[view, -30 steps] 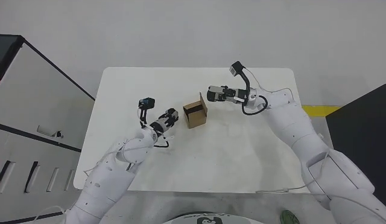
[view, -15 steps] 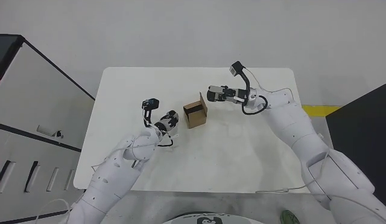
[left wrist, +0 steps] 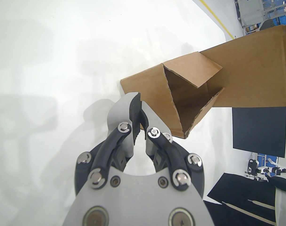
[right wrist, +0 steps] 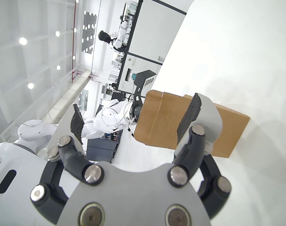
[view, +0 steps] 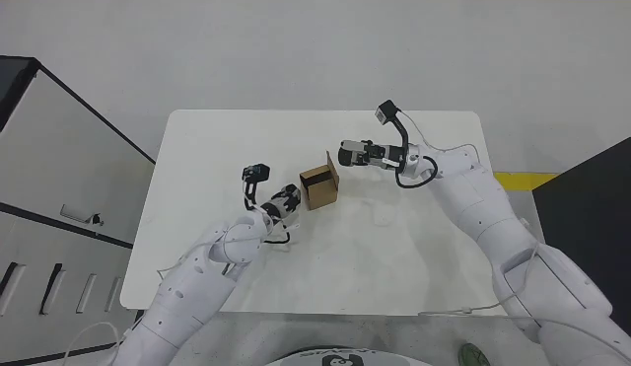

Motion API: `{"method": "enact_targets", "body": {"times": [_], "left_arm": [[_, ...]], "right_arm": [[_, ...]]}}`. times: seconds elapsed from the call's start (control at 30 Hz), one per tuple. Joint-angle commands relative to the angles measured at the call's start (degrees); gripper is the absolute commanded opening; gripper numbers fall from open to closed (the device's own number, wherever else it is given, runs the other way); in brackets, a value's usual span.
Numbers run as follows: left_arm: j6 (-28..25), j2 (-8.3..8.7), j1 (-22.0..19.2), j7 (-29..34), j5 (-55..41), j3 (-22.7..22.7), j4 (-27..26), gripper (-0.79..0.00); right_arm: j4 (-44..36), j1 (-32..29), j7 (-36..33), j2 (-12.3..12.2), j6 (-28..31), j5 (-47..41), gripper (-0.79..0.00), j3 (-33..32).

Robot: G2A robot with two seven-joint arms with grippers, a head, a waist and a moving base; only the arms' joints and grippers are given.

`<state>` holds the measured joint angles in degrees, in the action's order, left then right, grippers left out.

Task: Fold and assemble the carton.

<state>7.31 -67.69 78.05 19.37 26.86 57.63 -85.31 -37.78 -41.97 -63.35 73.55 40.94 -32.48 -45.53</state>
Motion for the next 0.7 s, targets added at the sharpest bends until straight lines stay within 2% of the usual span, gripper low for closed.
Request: {"method": "enact_targets", "body": {"times": [0.0,0.67], "left_arm": [[-0.2,-0.14,-0.1,-0.2,-0.1,-0.2,0.2,-0.785],[-0.1,-0.87,0.2,-1.4,-0.4,-0.2,0.5,-0.785]], "right_arm": [[0.0,0.0,0.0,0.0,0.0,0.0,0.0,0.0],[0.0,0.0,0.0,0.0,0.0,0.0,0.0,0.0]]}}
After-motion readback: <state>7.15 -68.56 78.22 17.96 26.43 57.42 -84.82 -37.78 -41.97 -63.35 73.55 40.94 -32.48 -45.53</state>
